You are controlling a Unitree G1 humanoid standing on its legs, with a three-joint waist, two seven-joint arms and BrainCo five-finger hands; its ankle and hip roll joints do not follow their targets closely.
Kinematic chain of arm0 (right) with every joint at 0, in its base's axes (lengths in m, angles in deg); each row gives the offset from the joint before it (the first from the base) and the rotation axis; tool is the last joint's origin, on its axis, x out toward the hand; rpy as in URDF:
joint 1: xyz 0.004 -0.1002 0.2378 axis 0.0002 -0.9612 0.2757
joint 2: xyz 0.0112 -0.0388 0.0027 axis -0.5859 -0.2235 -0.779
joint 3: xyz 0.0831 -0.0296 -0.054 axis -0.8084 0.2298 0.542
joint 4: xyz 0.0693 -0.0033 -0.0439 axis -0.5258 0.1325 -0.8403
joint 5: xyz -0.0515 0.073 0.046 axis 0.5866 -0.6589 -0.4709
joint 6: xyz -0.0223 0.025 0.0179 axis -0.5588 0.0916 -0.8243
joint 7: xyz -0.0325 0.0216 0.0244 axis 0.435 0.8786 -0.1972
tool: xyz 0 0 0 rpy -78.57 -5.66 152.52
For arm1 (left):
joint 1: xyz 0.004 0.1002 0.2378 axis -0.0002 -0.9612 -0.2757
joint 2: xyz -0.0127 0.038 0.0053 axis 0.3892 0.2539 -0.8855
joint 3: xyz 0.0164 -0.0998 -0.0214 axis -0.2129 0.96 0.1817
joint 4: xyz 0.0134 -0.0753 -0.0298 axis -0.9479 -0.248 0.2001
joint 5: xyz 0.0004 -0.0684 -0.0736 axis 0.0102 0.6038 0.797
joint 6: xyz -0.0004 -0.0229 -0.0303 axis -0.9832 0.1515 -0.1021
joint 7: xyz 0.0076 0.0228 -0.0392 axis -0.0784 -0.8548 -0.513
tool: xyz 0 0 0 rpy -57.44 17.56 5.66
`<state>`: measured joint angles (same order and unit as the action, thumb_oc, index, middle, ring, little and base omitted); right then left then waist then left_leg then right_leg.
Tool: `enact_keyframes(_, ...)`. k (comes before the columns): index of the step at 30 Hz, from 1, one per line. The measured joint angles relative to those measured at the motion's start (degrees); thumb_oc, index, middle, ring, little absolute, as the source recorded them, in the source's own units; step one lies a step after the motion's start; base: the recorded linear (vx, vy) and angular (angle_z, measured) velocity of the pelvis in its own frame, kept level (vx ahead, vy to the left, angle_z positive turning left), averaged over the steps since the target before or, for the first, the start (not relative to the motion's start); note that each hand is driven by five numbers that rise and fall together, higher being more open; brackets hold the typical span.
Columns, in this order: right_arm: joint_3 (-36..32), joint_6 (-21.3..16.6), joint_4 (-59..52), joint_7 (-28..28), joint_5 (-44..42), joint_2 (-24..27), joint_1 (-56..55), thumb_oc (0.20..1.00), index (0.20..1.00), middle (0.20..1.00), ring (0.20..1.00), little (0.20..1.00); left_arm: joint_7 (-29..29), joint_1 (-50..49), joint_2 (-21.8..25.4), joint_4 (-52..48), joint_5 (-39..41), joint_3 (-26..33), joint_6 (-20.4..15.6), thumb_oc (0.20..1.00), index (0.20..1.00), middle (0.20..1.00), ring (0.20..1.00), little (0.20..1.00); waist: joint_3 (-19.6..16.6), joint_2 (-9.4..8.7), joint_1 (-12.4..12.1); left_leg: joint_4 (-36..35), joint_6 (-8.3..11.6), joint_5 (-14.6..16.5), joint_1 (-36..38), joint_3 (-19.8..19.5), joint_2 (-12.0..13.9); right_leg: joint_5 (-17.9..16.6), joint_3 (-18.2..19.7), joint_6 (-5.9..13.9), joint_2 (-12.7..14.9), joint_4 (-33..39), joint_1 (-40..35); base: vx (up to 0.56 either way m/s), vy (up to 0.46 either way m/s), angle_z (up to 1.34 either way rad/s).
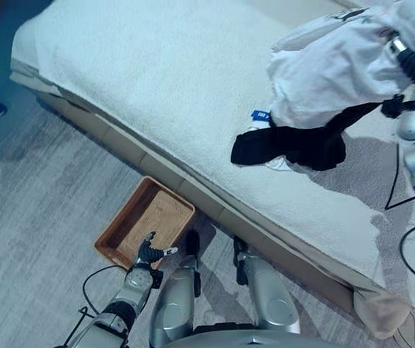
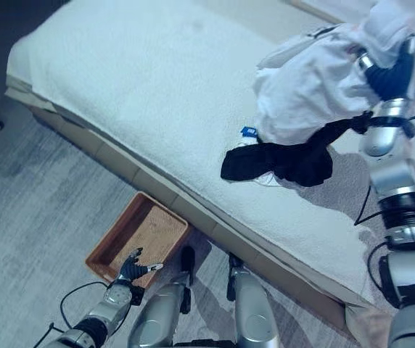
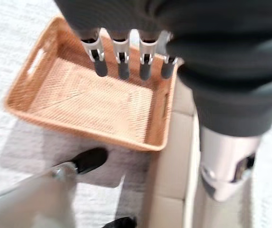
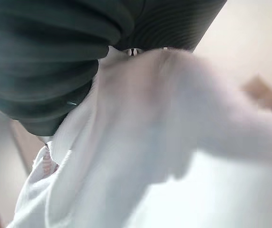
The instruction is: Pick up clothes into the bucket
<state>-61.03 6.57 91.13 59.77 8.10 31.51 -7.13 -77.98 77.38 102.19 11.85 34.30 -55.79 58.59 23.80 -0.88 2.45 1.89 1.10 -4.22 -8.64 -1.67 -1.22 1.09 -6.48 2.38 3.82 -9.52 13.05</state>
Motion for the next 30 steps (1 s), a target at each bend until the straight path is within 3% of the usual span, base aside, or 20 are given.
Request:
enact_keyframes(6,-0.4,0.0,-2.6,-1.8,-0.8,2.2,-0.1,0.2,0.2,0.2,0.2,0.2,2.8,-2.2,1.4,-14.8,0.7,-0.3,0.3,1.0,1.0,1.0,1.0,1.0,-3.7,-0.08,1.3,-2.5,0.09,0.1,4.4,1.0,0.6,-1.5,0.7,0.55,-1.0,5.1,-5.2,0.05,0.002,-0.09)
enact_keyframes(12,3.6,0.1,-4.4,-9.8,-6.1,5.6,0.0,0.2,0.2,0.2,0.2,0.2,4.7,1.2,8.4,-36.0,5.9,-0.8,-0.2,1.0,1.0,1.0,1.0,1.0,-6.3,-0.25,1.6,-3.1,0.34,0.3,7.1,1.8,1.2,-2.0,1.5,0.44,-1.7,6.5,-8.1,0.04,-0.011,-0.08)
enact_keyframes(16,14.0,0.4,-2.3,-16.0,-9.0,8.0,3.4,0.2,0.2,0.2,0.2,0.2,5.5,6.9,10.1,-41.9,8.2,-1.6,-0.9,1.0,1.0,1.0,1.0,1.0,-9.1,-0.43,3.0,-3.5,0.46,0.4,8.3,2.0,1.5,-2.3,1.7,0.73,-2.0,8.1,-9.7,0.05,-0.006,-0.03)
enact_keyframes(21,19.2,0.5,-1.6,-20.6,-11.4,8.1,3.9,0.2,0.2,0.2,0.2,0.2,6.9,9.6,10.0,-43.6,9.5,-4.5,-1.1,1.0,1.0,1.0,1.0,1.0,-10.9,-0.72,3.3,-4.5,0.6,0.5,10.3,3.0,1.9,-3.1,2.5,0.69,-2.6,10.5,-11.9,0.02,-0.003,-0.1)
enact_keyframes(29,27.0,1.0,0.9,-25.1,-11.4,7.4,6.4,0.2,0.2,0.2,0.2,0.2,6.5,18.4,9.9,-43.6,9.5,-9.0,0.1,1.0,1.0,1.0,1.0,1.0,-10.9,-0.75,3.1,-4.5,0.63,0.5,10.2,2.9,1.8,-4.8,2.4,0.35,-2.6,12.9,-13.1,0.0,0.0,0.0)
enact_keyframes(30,27.6,1.1,1.0,-25.9,-11.3,7.2,6.8,1.0,1.0,1.0,1.0,1.0,6.4,19.6,9.8,-43.7,9.4,-9.2,-0.1,1.0,1.0,1.0,1.0,1.0,-10.9,-0.75,3.1,-4.5,0.63,0.5,10.2,2.9,1.8,-4.9,2.2,0.24,-2.6,13.0,-13.1,0.0,0.0,0.0)
